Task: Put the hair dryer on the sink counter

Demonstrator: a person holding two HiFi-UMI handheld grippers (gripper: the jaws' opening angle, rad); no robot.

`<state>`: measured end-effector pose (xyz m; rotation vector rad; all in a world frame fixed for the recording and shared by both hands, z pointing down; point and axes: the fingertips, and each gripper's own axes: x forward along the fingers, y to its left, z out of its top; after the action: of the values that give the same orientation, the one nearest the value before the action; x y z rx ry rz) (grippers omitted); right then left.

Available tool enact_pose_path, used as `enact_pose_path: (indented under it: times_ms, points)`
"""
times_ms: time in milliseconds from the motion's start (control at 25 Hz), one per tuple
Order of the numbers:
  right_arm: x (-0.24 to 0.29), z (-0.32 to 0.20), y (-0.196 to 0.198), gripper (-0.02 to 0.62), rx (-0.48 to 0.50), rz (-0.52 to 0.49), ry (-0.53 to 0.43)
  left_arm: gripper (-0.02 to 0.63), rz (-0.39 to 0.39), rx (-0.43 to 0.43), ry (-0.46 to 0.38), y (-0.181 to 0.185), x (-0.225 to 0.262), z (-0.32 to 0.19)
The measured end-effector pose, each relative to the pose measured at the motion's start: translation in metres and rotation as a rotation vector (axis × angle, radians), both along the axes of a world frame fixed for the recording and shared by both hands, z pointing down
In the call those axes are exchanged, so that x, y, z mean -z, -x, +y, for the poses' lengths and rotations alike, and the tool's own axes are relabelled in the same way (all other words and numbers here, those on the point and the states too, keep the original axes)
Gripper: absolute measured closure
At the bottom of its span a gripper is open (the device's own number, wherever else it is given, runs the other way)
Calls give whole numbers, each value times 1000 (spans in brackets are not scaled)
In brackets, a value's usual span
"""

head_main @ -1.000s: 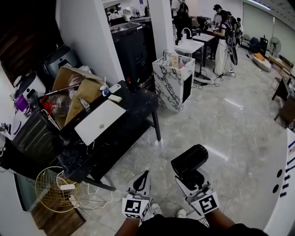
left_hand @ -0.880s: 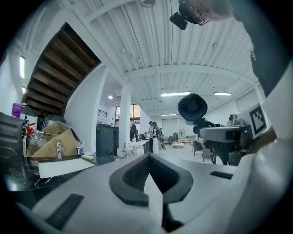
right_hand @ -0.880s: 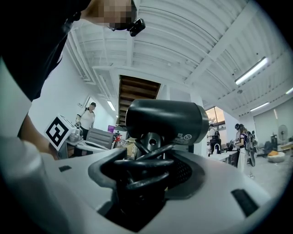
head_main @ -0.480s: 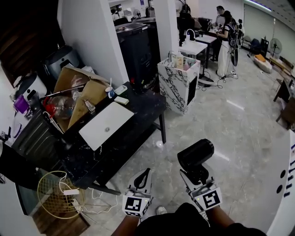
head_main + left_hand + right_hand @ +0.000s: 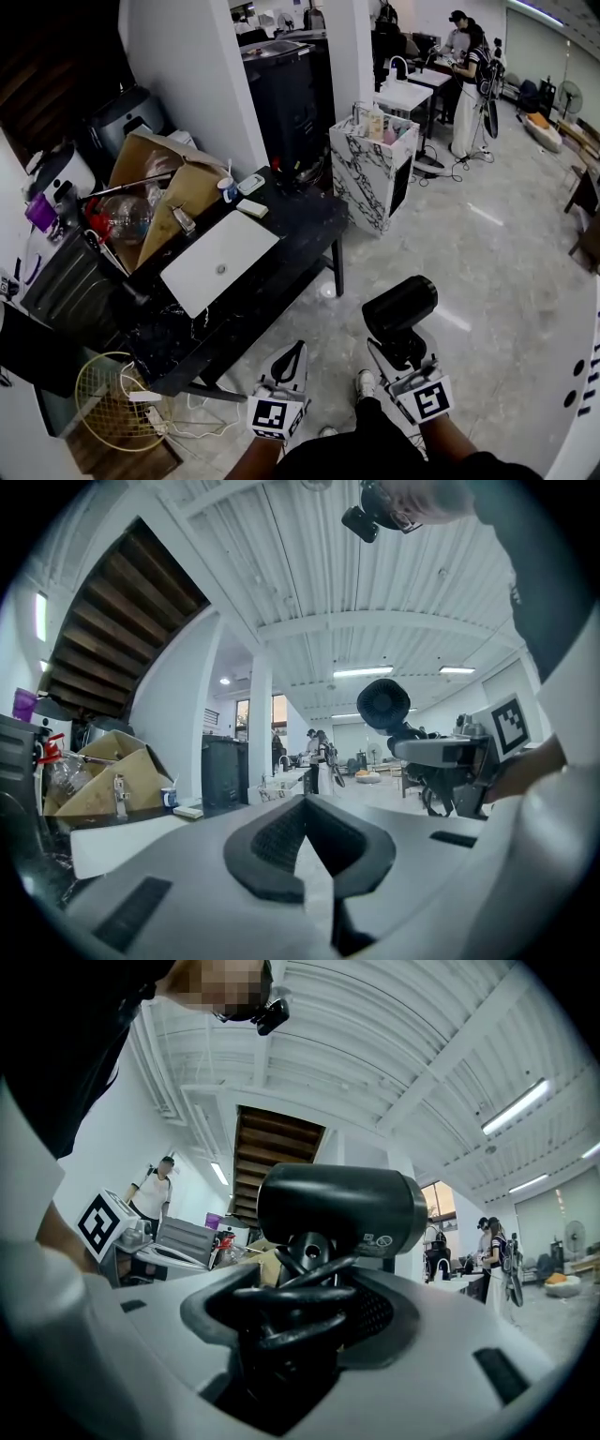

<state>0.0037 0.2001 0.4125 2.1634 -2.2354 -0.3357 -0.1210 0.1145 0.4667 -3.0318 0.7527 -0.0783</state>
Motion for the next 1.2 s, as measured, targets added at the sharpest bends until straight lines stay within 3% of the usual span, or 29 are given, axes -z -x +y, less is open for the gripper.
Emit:
enact_pose_path:
  times_ms: [720, 1200]
  points:
    - [-2, -140, -125, 339, 159, -11, 31, 612, -31, 164, 9, -112, 1, -123]
    - [-7, -217, -161, 339, 280, -32, 47, 612, -33, 300, 19, -134, -3, -177]
